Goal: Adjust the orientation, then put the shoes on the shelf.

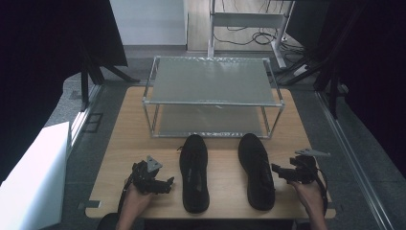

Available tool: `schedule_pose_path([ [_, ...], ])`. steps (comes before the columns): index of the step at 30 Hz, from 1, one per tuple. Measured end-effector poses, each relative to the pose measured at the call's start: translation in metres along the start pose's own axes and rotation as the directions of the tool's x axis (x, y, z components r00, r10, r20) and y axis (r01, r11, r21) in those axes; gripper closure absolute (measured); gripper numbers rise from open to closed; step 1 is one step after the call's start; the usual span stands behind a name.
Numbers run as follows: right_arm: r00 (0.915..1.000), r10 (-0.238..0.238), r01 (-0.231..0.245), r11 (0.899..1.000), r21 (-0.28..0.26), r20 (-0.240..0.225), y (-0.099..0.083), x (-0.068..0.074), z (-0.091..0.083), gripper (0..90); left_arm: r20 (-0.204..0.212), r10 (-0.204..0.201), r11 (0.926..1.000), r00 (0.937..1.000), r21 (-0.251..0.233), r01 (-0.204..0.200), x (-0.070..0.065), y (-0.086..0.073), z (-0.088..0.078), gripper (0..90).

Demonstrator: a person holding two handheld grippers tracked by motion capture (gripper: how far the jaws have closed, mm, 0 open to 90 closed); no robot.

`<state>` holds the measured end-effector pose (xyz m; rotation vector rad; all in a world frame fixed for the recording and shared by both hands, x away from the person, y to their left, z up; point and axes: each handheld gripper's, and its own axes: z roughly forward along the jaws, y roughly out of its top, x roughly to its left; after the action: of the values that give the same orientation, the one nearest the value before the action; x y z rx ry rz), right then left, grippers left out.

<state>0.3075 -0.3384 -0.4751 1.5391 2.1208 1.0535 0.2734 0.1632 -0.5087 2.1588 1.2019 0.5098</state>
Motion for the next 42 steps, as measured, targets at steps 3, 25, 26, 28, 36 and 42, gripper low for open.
schedule_pose_path([
  [3, 1.0, 0.004, -0.004, 1.0, -0.01, -0.007, -0.001, -0.003, -0.003, 11.2, -0.005, 0.002, 1.0, 1.0, -0.001, -0.002, 0.0, 0.0, -0.001, 0.0],
  [25, 0.9944, 0.002, -0.012, 0.996, -0.088, -0.106, -0.008, 0.007, -0.031, 5.6, 0.027, -0.059, 0.9939, 0.9979, -0.092, 0.062, -0.018, 0.017, -0.03, 0.4],
  [26, 0.9925, 0.011, -0.023, 0.995, -0.098, -0.122, -0.009, 0.009, -0.034, 5.4, 0.035, -0.065, 0.993, 0.9973, -0.096, 0.068, -0.02, 0.018, -0.031, 0.7],
  [28, 0.9911, 0.013, -0.027, 0.995, -0.101, -0.132, -0.009, 0.011, -0.035, 5.2, 0.052, -0.078, 0.9905, 0.9956, -0.11, 0.084, -0.024, 0.021, -0.034, 0.7],
  [36, 0.9855, -0.02, 0.01, 0.998, -0.058, -0.169, -0.004, 0.031, -0.022, 4.7, 0.131, -0.092, 0.9832, 0.9871, -0.145, 0.111, -0.045, 0.043, -0.038, 0.5],
  [42, 0.9854, -0.024, 0.021, 1.0, -0.021, -0.169, -0.002, 0.038, -0.007, 5.7, 0.148, -0.05, 0.9903, 0.9878, -0.121, 0.068, -0.06, 0.053, -0.026, 0.2],
])
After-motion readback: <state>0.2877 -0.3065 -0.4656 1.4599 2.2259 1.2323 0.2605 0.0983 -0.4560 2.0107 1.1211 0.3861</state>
